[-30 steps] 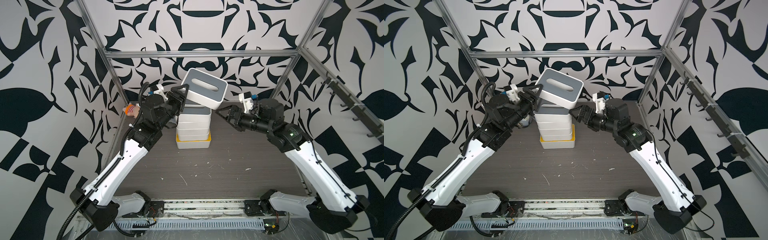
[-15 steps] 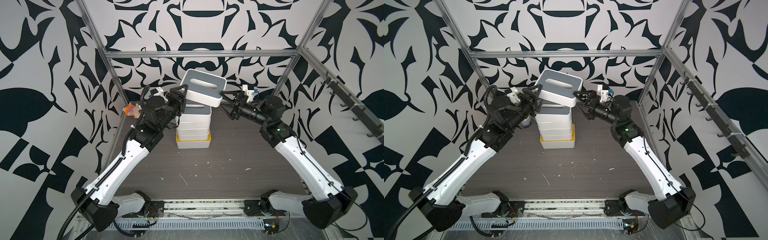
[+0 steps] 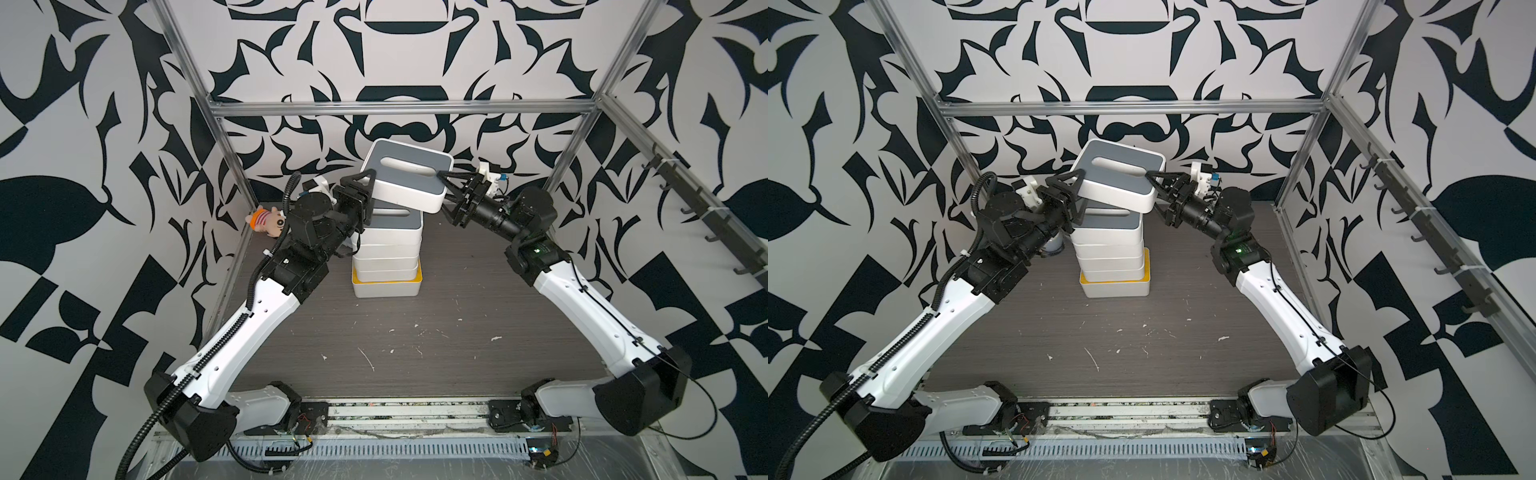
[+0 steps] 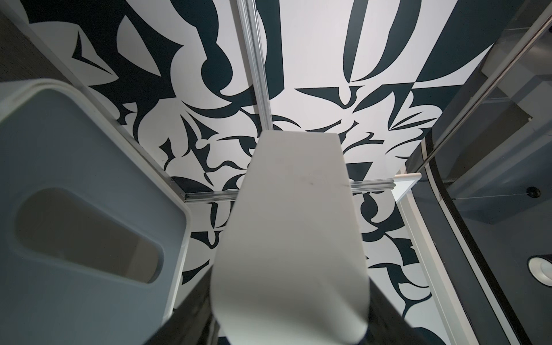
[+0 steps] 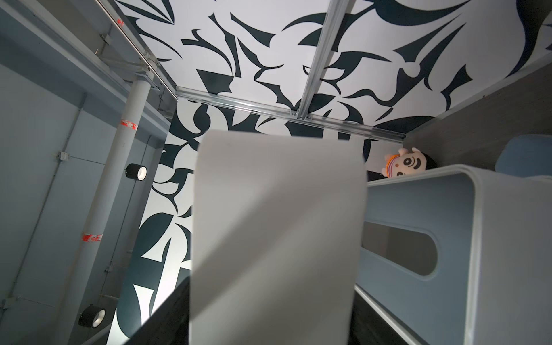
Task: Stack the tissue boxes
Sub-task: Place the tissue box at the tissue box.
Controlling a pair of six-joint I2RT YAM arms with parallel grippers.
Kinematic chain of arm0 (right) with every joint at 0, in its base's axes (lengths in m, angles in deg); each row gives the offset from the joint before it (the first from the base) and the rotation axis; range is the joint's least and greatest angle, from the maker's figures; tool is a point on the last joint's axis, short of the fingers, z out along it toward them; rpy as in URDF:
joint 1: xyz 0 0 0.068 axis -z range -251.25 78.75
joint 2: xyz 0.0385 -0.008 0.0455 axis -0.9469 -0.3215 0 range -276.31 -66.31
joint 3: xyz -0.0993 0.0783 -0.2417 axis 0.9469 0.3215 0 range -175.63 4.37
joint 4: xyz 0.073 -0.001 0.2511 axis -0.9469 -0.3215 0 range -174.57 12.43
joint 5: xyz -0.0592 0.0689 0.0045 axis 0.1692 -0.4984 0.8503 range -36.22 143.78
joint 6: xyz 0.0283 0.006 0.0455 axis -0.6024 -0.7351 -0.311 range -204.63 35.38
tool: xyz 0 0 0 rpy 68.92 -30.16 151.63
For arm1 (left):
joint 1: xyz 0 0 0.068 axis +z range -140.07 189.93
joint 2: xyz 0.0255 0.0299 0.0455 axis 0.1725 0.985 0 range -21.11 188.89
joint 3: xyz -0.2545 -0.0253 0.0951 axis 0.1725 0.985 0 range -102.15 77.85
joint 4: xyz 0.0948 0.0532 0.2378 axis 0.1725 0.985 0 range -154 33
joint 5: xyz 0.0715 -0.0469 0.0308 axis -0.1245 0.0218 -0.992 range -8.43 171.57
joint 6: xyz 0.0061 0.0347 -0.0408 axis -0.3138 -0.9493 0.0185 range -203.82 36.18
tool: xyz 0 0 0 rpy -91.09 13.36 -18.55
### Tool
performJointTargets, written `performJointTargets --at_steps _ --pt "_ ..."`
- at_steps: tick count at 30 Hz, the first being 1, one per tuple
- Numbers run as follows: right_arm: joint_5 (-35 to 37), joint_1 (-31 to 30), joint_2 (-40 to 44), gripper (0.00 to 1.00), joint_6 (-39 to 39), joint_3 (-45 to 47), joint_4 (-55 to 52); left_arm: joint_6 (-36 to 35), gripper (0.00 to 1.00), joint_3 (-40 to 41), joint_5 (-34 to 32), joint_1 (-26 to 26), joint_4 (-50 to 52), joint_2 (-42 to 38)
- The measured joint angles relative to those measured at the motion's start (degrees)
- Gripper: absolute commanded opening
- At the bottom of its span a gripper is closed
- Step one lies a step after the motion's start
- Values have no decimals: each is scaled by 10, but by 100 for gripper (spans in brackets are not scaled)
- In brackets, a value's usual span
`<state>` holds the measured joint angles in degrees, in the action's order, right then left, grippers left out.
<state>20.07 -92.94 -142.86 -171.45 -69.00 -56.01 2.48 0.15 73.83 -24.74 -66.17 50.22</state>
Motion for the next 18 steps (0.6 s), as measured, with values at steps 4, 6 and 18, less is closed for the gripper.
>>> performJointTargets --at_steps 4,6,18 --pt "4 0 1 61 -10 3 3 -1 27 0 -1 0 -2 0" --pt "7 0 1 57 -15 5 2 -5 29 0 -2 0 -1 0" --pt "12 0 9 47 -12 6 -24 -26 84 0 -13 -2 13 0"
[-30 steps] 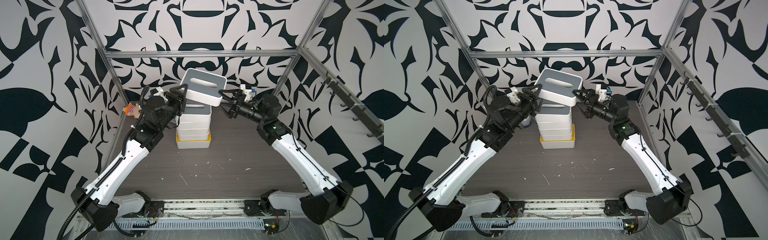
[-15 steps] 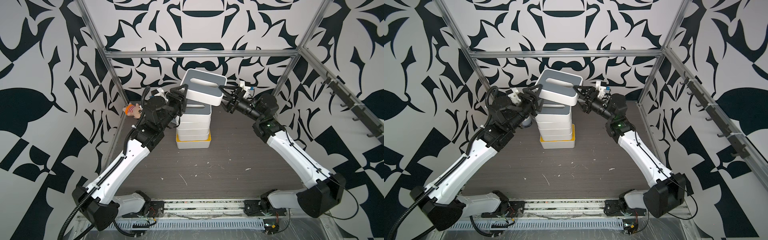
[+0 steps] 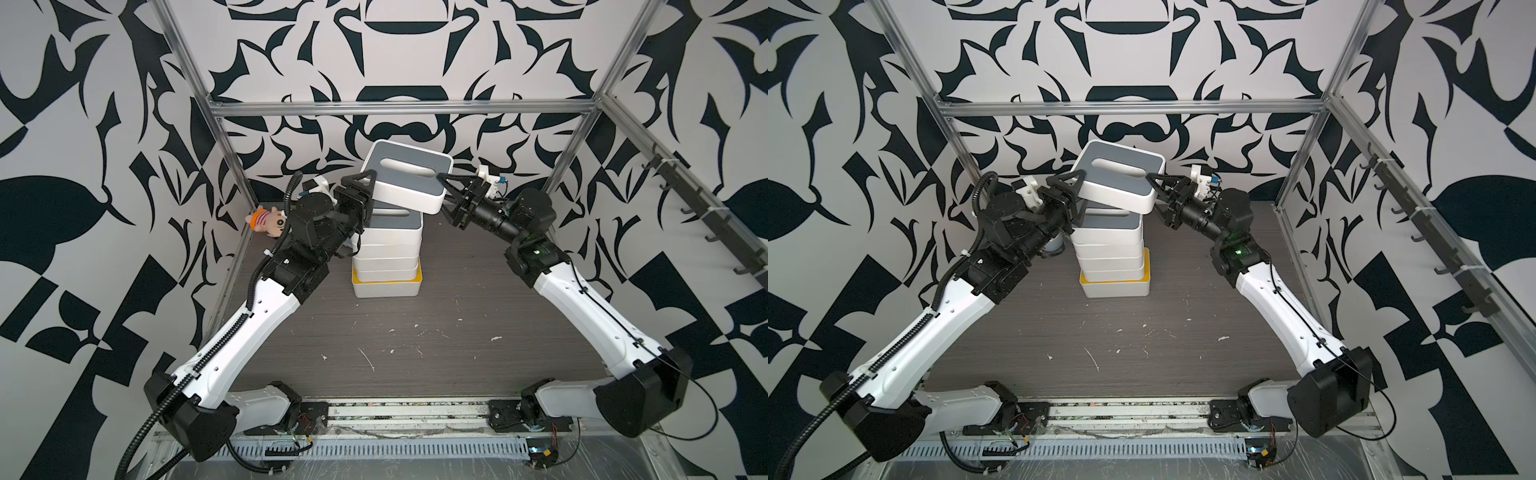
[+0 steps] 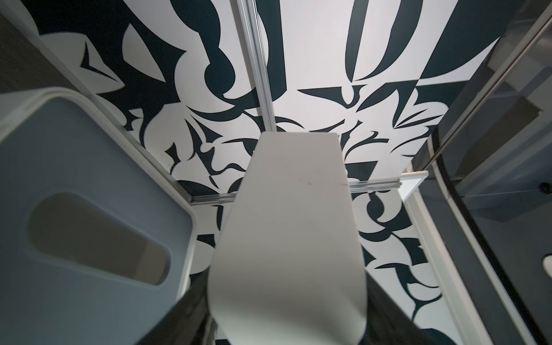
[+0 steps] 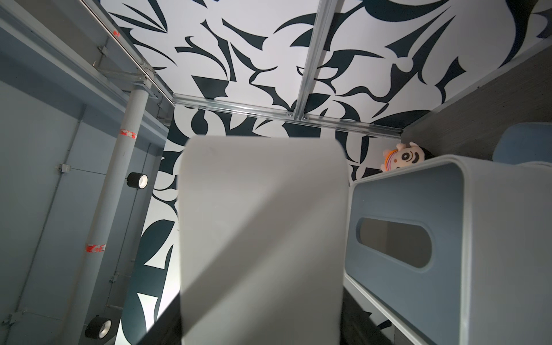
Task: Stack the tissue boxes
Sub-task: Place the tissue box at the tissue box.
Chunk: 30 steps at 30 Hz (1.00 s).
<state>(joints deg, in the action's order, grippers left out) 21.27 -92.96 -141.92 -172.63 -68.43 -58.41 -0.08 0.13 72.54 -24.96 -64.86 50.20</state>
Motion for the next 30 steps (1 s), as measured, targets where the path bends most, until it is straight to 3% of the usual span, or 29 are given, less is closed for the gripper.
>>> performJointTargets --at_steps 5,14,21,30 --pt "3 1 16 45 7 0 -36 -35 95 0 -17 0 29 -12" --pt "-10 2 22 44 14 -21 -87 -121 100 -2 -49 16 130 -60" --pt "-38 2 12 43 40 -63 -144 -203 99 -18 -25 74 197 -75" --pt "-53 -2 -34 42 51 -87 -169 -299 99 -99 45 113 263 -64"
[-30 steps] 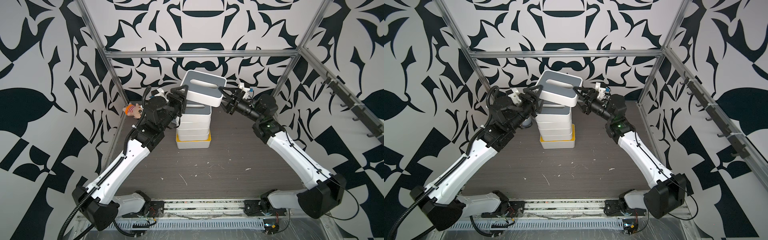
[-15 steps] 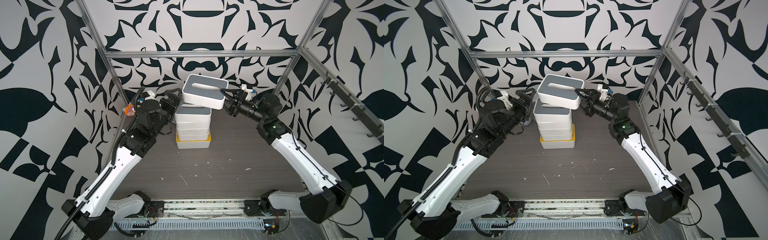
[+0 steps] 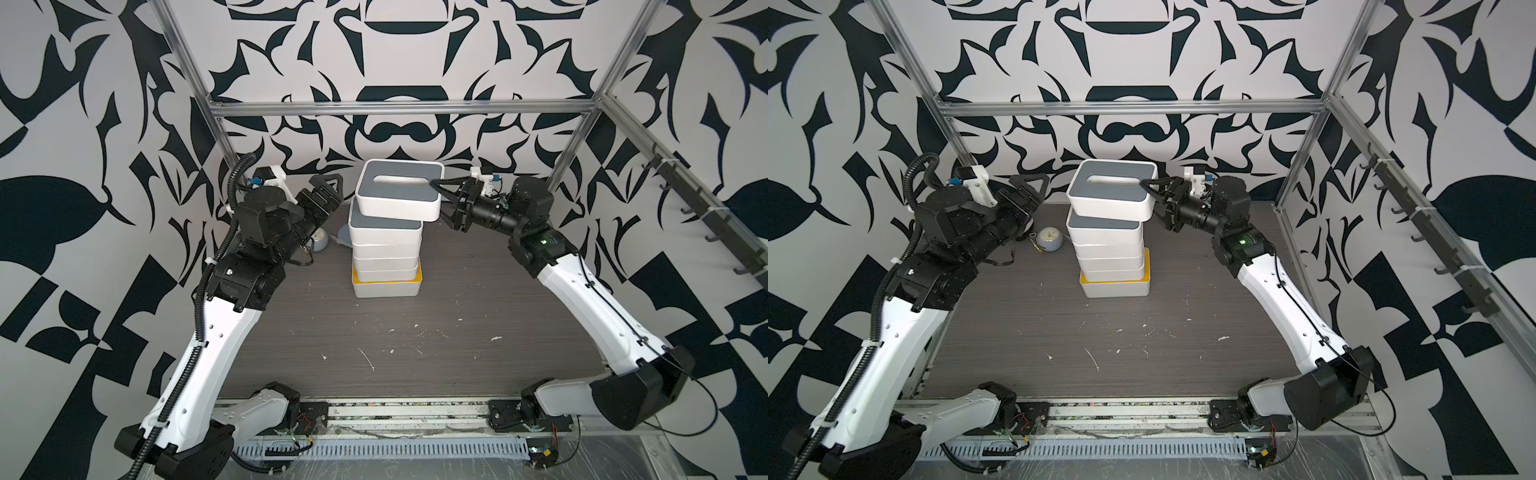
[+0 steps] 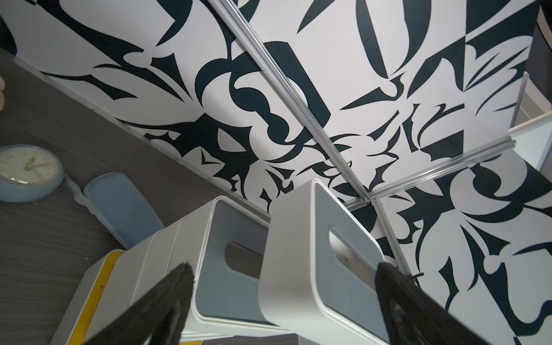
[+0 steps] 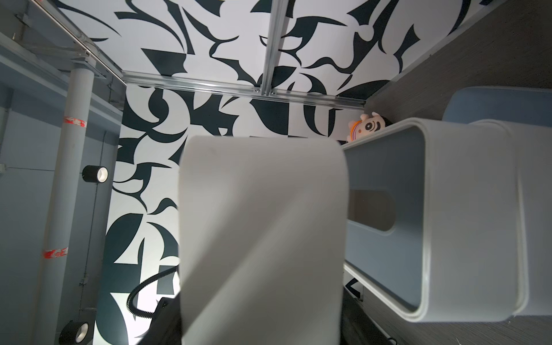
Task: Stack the tissue boxes
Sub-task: Place the tissue box at the tissue box.
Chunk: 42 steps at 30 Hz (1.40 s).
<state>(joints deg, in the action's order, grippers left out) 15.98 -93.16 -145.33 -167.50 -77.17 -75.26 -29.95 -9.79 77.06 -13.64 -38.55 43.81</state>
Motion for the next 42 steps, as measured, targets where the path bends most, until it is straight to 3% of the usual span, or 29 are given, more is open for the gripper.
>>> performJointTargets --at_steps 27,32,42 --pt "-10 -19 -85 42 7 -36 2 -62 98 -59 110 47 64 114" --pt "-12 -19 -88 44 11 -36 3 -67 97 -61 115 49 68 123" --pt "-21 -19 -87 59 34 -37 -4 -70 95 -97 144 49 71 166"
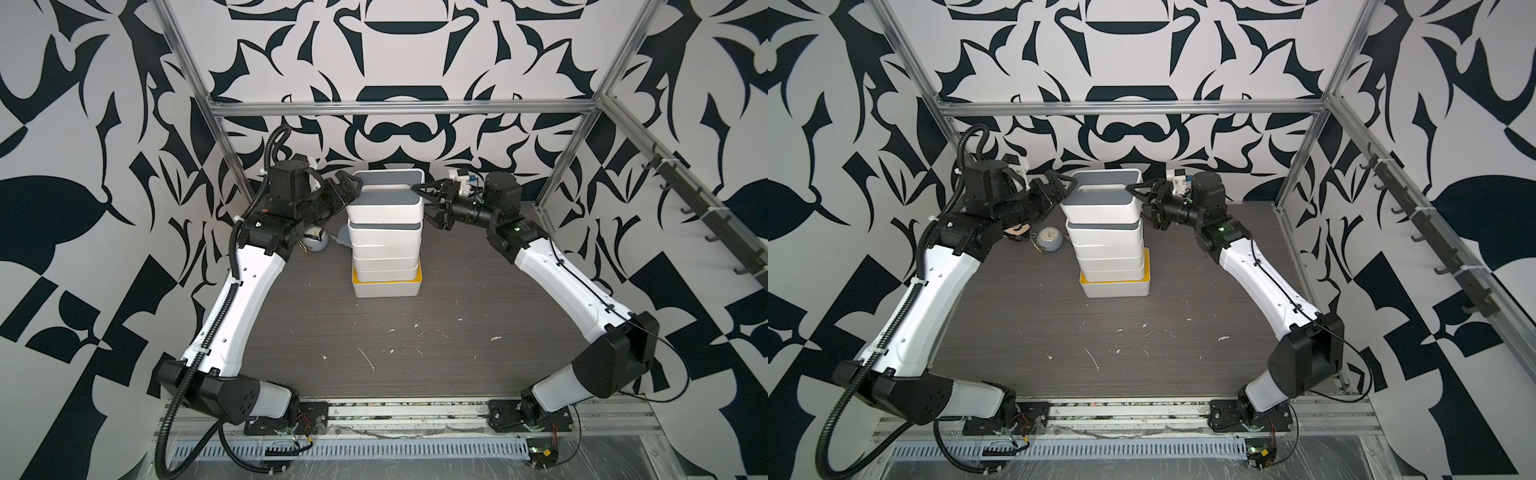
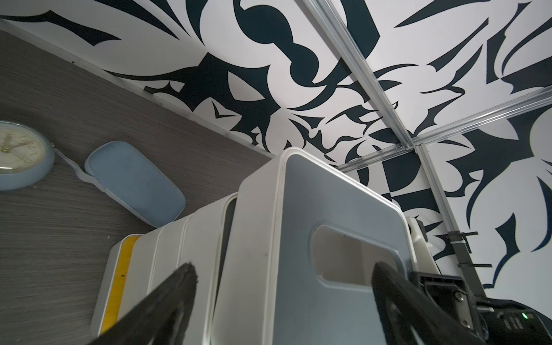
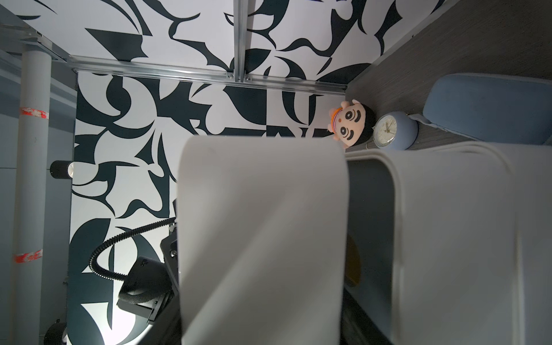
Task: Stack the tissue boxes
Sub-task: Place the tissue box at the tissue box.
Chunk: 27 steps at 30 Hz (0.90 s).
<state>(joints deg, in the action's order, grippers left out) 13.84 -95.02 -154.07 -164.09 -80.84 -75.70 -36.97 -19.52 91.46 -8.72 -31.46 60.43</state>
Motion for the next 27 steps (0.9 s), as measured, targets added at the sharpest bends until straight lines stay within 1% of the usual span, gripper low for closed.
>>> performJointTargets --at_steps 5,15,16,17,19,23,27 --pt "-3 0 1 68 16 -9 -21 0 94 -7 5 0 5 19" --pt "-4 -1 7 81 66 -23 -97 -10 92 -12 -6 0 32 34" --pt "-3 -1 9 83 71 -25 -106 -12 92 -14 -7 0 34 34" --pt "-3 -1 11 87 78 -28 -116 -14 92 -15 -9 0 35 34" --pt "-2 -1 15 90 89 -34 -132 -17 92 -18 -12 0 38 35" --pt "4 -1 20 94 119 -52 -173 -21 91 -19 -16 0 40 35" --pt "14 -1 30 95 145 -58 -207 -24 91 -20 -17 -1 40 36"
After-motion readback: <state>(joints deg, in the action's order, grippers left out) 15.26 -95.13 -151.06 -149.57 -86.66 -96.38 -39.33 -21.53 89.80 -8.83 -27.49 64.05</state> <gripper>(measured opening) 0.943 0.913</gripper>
